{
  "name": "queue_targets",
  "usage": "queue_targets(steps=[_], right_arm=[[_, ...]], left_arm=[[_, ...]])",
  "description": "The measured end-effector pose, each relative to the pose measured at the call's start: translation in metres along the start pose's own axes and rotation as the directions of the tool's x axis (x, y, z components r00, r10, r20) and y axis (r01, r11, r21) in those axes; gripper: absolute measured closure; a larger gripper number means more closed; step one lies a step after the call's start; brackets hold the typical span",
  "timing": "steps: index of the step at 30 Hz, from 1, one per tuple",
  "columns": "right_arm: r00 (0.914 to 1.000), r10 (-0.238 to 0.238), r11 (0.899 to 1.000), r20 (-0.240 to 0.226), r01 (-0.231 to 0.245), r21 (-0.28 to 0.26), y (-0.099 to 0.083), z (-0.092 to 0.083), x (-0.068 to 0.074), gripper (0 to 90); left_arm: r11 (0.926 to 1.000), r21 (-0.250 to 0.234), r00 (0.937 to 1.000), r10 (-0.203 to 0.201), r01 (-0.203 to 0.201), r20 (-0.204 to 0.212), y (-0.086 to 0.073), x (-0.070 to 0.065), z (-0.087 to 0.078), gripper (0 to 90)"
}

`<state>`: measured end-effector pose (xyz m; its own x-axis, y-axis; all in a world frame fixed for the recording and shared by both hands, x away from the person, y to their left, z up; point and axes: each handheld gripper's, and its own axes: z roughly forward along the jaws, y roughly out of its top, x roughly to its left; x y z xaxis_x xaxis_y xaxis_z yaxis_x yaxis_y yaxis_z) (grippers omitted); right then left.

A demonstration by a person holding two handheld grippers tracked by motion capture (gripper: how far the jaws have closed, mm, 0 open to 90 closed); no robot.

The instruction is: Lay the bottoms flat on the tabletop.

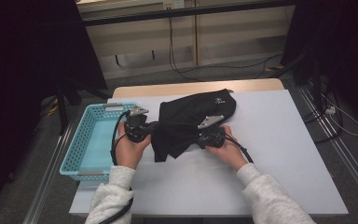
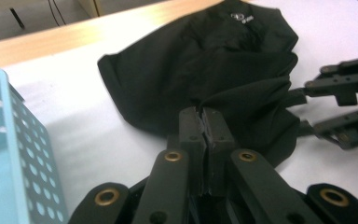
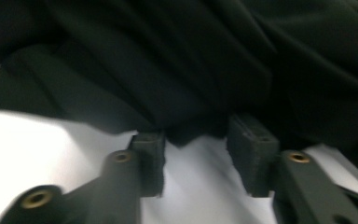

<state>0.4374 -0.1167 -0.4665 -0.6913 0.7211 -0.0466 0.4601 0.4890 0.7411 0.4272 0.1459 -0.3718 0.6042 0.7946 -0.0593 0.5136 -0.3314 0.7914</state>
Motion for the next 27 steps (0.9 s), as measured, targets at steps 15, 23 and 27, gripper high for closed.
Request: queue_targets(steps=[15,23,27], right_arm=[[0.9984,0.048,0.999,-0.028,-0.049,-0.011,-0.038,-0.057,-0.024,89.5],[0.9981,0.062,0.998,-0.004,-0.062,-0.025,-0.070,-0.096,-0.031,89.5],[0.9965,0.083,0.995,0.005,-0.083,-0.048,-0.076,-0.106,-0.035,89.4]], left_arm=[[0.9994,-0.026,0.9994,-0.022,0.021,-0.028,0.006,0.002,-0.005,88.3],[1.0000,-0.007,0.9998,0.006,-0.006,-0.019,-0.006,-0.007,0.002,88.3],[0.9998,0.015,0.9999,0.012,-0.012,-0.006,-0.016,-0.012,0.010,88.2]])
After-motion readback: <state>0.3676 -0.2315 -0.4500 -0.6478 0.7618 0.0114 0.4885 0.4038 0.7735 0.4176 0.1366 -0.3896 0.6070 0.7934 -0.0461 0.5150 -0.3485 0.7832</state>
